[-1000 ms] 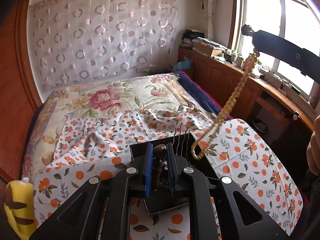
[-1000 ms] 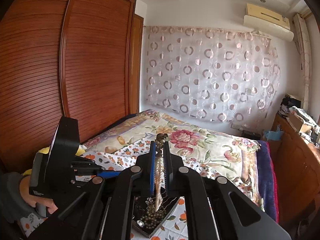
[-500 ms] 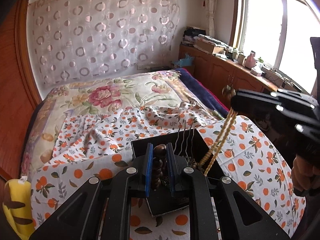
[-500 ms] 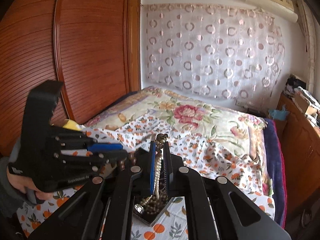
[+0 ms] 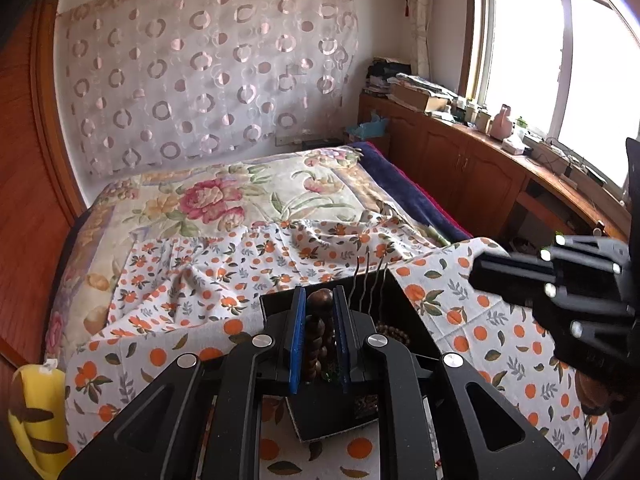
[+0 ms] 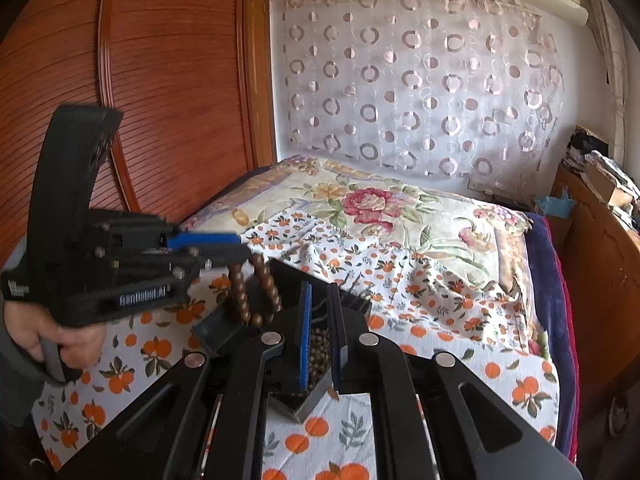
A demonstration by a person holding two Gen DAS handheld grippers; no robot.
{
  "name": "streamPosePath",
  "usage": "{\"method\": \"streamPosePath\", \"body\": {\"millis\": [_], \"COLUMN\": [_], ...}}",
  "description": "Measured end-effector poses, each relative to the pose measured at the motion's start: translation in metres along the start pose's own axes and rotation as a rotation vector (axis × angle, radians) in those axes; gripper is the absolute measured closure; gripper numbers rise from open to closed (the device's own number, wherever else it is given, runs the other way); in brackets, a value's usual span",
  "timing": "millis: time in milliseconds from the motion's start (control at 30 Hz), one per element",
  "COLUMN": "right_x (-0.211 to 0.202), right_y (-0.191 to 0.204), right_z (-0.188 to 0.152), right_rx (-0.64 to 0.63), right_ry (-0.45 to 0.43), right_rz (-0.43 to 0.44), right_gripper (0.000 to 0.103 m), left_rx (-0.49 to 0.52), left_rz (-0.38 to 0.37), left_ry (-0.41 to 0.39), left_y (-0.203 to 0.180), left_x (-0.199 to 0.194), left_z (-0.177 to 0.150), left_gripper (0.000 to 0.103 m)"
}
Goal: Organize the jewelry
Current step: 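Lower the wooden beads and pearl strand into the black box, opening both tools, then grasp the jade bangle with the left tool while the right tool grasps the red cord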
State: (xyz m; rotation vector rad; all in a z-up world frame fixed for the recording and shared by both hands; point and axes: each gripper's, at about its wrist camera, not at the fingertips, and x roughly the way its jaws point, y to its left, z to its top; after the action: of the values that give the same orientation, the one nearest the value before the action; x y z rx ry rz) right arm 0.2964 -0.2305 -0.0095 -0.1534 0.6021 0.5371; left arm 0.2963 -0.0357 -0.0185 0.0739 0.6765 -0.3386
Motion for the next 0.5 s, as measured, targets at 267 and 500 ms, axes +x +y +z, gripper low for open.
{"method": "streamPosePath", "body": {"millis": [267,500], "right_x": [-0.012,-0.015], "right_y": [0.009,0.024], "right_z": [-0.040,-0.081], "right_rx": [0.010,0.013], "right_ry": [0.051,0.120], "right_rz": [0.027,0.045], "right_gripper": [0.093,0.094], "left_rx": [-0.001,0.054], "left_rz": [-0.024,-0.025], "left_ry": [-0.010,0.025], "left_y": [-0.006,-0.023], "left_x": [-0.020,-0.041], "left_z": [-0.015,-0.061], "left_gripper": [0.076,0.063]}}
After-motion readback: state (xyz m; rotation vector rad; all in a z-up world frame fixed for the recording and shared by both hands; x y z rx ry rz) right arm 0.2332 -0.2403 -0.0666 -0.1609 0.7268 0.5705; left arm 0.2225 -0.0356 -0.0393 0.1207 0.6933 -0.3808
